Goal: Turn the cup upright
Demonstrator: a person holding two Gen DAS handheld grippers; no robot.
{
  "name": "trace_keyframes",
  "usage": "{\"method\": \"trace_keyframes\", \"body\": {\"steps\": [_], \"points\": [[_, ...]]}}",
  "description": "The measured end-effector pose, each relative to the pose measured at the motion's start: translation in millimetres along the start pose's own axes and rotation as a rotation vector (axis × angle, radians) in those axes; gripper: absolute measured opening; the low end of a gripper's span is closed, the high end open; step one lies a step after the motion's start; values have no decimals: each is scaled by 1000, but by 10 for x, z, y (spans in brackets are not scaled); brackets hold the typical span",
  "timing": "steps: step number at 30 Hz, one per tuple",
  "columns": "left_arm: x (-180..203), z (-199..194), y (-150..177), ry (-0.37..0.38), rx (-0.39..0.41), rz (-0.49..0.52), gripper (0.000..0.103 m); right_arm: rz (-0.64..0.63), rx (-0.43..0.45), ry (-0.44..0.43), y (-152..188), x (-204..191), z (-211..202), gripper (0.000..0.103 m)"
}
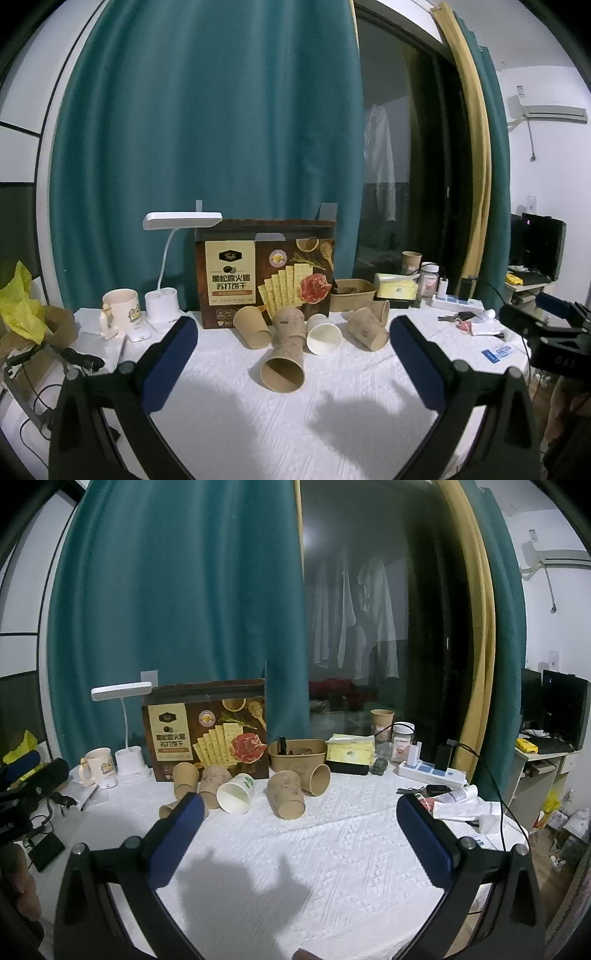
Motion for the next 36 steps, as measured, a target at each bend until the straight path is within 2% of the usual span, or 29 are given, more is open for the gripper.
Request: {"method": "trace_keyframes", "body": {"steps": [14,20,23,27,33,36], "points": [[-14,6,0,-4,-4,-3,103,1,-5,-3,-18,-7,17,103],[-10,163,52,5,-39,8,103,9,-20,-3,20,15,108,103],[33,425,190,34,-111,25,103,13,-49,-1,98,55,246,103],[48,925,462,48,-245,32,103,27,-99,5,235,140,495,103],[16,1743,955,18,-420,103,103,47,-192,17,524,306,1009,103],[-69,2123,1197,0,-498,107,103,57,-234,17,655,362,1280,103]]}}
Point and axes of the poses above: each gripper's, at about its wrist camera, not at the fingertips, and z roughly the way its jaws point, x to its right, y to its underside, the point moved 7 cm from there along z, roughly the way its jaws point, and after that the axes turned 7 degrees about x, right-handed, at the moved point
